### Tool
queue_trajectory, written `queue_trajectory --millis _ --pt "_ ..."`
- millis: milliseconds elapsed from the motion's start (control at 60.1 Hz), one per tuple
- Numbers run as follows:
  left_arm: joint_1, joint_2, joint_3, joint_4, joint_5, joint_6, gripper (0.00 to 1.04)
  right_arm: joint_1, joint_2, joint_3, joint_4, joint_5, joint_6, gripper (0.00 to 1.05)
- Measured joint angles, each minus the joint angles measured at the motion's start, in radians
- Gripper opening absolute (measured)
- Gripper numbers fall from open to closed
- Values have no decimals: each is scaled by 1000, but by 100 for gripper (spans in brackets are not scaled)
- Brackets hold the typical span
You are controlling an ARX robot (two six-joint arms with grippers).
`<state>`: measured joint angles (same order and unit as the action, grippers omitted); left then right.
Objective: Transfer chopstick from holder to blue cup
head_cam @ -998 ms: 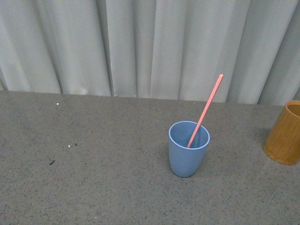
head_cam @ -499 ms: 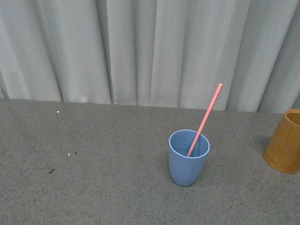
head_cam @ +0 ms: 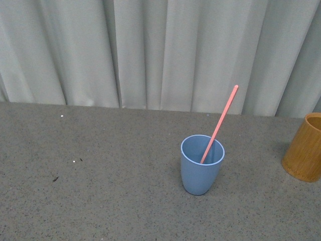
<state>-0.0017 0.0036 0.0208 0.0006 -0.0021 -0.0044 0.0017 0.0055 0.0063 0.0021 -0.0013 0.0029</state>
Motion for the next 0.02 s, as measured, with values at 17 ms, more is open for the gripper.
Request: queue_trajectory --millis 17 --pt "0 0 0 0 0 0 98 0 0 0 0 0 0 95"
